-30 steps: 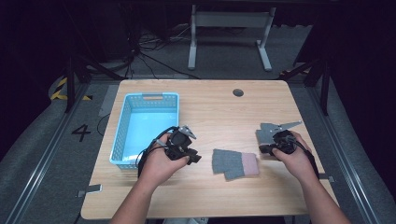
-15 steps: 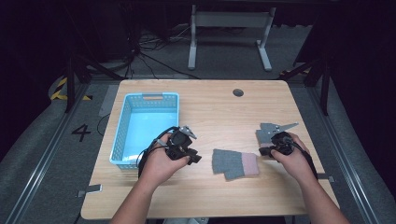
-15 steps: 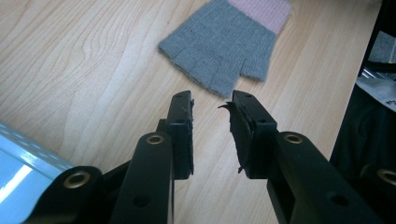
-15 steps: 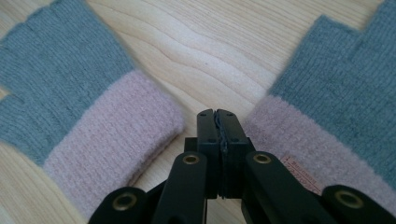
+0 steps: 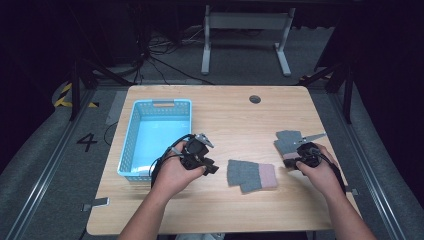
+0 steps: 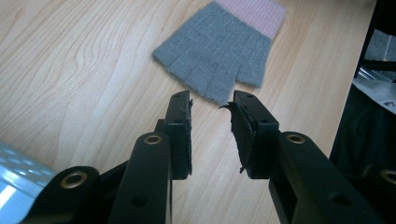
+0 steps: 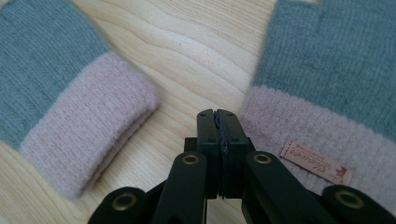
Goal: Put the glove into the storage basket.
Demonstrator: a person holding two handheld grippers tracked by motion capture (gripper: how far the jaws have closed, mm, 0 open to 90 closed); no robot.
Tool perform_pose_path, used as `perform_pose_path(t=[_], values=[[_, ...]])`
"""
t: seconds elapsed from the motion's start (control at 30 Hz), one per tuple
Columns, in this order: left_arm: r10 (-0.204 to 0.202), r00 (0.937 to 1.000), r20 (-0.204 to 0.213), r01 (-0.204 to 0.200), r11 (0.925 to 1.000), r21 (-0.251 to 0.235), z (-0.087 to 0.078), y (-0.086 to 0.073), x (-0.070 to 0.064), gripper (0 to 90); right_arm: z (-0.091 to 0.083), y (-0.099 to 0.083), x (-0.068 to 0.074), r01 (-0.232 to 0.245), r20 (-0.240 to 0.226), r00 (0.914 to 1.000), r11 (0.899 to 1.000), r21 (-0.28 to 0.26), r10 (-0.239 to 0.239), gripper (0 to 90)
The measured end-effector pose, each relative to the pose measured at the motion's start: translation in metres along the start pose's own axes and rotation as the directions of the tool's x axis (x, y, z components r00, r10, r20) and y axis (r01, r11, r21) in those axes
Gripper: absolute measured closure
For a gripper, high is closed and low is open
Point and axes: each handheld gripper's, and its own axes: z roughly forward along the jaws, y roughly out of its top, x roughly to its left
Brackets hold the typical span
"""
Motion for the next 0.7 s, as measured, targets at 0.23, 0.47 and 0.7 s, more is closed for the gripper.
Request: perform_pose_path(t=[0.23, 0.47, 0.7], values=[[0.011, 0.9999, 0.008, -0.011, 0.9999, 0.004, 0.003, 0.004, 0.000, 68.6, -0.003, -0.008, -0.009, -0.023, 0.003, 0.9997, 1.000, 0.007, 0.023, 89.5], [0.017, 0.9997, 0.017, -0.017, 0.9998, 0.004, 0.004, 0.007, -0.001, 68.6, -0.007, -0.014, -0.017, -0.055, 0.010, 0.9985, 0.998, 0.007, 0.055, 89.1], [0.015, 0.9997, 0.019, -0.015, 0.9999, 0.000, 0.004, 0.007, -0.001, 68.7, -0.009, -0.018, -0.024, -0.080, 0.010, 0.9967, 0.997, 0.004, 0.080, 89.1]])
